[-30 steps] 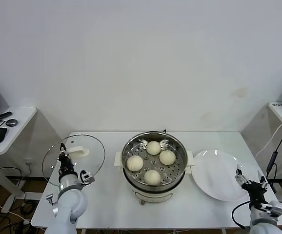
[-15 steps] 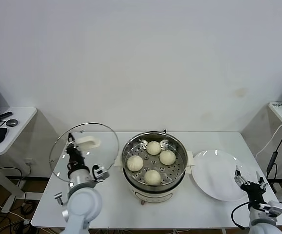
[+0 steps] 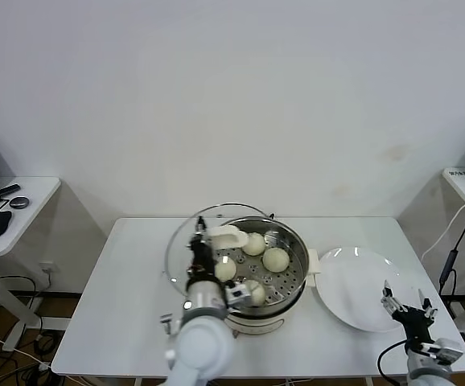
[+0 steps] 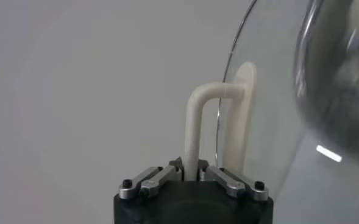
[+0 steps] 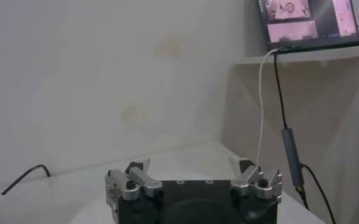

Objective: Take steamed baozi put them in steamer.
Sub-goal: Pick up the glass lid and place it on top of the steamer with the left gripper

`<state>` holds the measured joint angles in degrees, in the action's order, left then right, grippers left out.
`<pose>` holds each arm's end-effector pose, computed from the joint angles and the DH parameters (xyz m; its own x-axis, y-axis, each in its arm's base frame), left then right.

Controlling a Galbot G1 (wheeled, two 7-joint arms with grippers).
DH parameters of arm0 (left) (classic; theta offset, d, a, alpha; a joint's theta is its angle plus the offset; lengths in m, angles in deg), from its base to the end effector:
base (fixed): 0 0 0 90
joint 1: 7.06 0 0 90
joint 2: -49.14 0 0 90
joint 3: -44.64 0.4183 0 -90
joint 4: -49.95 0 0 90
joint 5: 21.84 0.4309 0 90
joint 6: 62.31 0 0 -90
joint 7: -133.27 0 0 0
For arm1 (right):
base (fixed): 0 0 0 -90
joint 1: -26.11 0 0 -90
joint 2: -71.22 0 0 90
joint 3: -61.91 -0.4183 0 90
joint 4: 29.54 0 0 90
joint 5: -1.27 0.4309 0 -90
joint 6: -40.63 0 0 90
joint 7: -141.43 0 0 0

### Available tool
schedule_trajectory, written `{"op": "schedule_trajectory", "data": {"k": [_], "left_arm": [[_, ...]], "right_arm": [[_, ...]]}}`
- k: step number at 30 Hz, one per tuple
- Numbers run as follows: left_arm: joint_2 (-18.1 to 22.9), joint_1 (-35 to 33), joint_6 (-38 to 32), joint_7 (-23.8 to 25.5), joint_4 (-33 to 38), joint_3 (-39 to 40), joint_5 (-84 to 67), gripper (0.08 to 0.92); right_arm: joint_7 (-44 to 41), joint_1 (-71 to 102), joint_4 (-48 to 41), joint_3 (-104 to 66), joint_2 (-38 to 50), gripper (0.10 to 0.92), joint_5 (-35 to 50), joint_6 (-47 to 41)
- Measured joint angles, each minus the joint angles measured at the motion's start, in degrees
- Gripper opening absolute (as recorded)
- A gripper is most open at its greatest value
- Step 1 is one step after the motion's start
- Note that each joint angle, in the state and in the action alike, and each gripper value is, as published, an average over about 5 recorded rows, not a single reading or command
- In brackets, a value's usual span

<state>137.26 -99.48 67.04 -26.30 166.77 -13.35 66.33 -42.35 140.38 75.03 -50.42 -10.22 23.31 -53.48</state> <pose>0.3161 -0.1964 -0.2440 -0.9971 -0.0634 0.0414 0.0223 0.2762 0.9608 0.2354 -0.2028 -0.4164 -0.9546 0.2541 0.1553 0.2721 0.9562 0.1078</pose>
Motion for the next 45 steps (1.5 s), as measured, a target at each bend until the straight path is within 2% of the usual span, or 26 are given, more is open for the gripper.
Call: {"op": "schedule_trajectory", "data": {"k": [10,25,45], "left_arm": [[1.8,4.4,0.2,-0.9,-6.1,6.0,-0.5,0.181],[3.0,6.5,0.3,-3.0,-15.1,6.7,3.5,0.181],[3.1,6.5,0.3,-3.2,-18.2,5.9,5.9,0.181]], "right_arm": [[0.0,0.4,0.0,0.4,-1.2,0.823,-1.1,0.2],[0.1,-0.4,-0.6,0.8,-1.7,0.823,-1.4,0.2],[0.1,-1.1,-1.4,1.6,-2.0,0.823,-1.7,0.3]]}}
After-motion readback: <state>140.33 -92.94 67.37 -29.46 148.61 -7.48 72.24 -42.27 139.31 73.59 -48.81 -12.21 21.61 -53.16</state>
